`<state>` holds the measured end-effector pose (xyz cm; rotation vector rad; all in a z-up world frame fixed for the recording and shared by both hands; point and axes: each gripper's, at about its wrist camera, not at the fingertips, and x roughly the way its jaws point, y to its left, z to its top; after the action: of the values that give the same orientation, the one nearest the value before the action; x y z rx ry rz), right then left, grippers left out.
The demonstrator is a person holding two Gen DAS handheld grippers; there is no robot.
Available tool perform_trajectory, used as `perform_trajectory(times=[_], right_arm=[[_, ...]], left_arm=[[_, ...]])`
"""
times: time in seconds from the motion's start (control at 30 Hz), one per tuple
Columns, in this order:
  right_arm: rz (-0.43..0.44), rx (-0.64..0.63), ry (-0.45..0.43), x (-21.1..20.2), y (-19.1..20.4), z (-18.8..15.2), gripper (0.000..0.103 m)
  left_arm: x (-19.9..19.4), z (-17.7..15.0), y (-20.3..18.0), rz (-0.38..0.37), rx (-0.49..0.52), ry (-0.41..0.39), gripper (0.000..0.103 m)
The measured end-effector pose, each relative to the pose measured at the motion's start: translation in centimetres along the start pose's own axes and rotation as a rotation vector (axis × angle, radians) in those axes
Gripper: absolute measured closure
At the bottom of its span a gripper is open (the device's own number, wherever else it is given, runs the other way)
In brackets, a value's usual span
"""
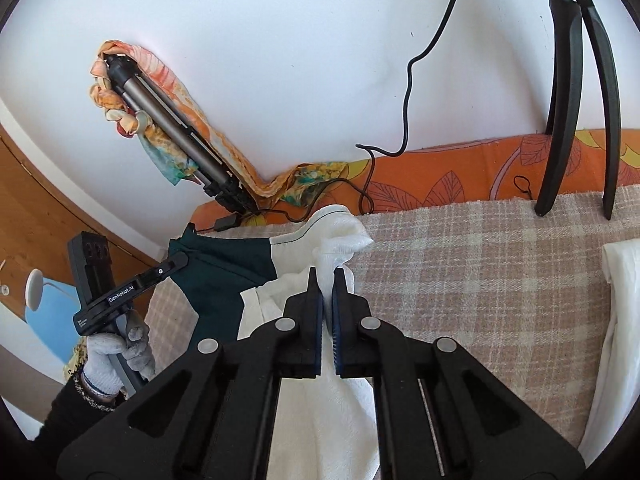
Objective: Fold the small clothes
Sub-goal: 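Grasp the collar end of the folded strip with both grippers, then fold the collar end over onto the hem with both grippers, then open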
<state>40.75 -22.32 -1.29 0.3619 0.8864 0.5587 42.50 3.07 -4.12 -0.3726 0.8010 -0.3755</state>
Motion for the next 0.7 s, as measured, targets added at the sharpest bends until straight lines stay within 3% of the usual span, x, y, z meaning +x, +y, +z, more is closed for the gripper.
perform_trajectory(times=[0.37, 0.57, 0.7], right_arm=[[-0.001, -0.037, -0.033, -8.1, 5.8, -7.2, 0.098], [-0.019, -0.069, -0.023, -11.4, 8.3, -13.0, 0.098], [-0.042, -0.115, -0.017, -12.9, 9.7, -17.2, 0.098]], left_arm=[[-8.2, -5.0, -4.1, -0.01, 0.063, -0.027, 0.101], [-11.5, -10.0, -5.0, -0.015, 0.071, -0.012, 0.101], [-12.9, -14.3, -5.0, -0.014, 0.085, 0.045, 0.101]])
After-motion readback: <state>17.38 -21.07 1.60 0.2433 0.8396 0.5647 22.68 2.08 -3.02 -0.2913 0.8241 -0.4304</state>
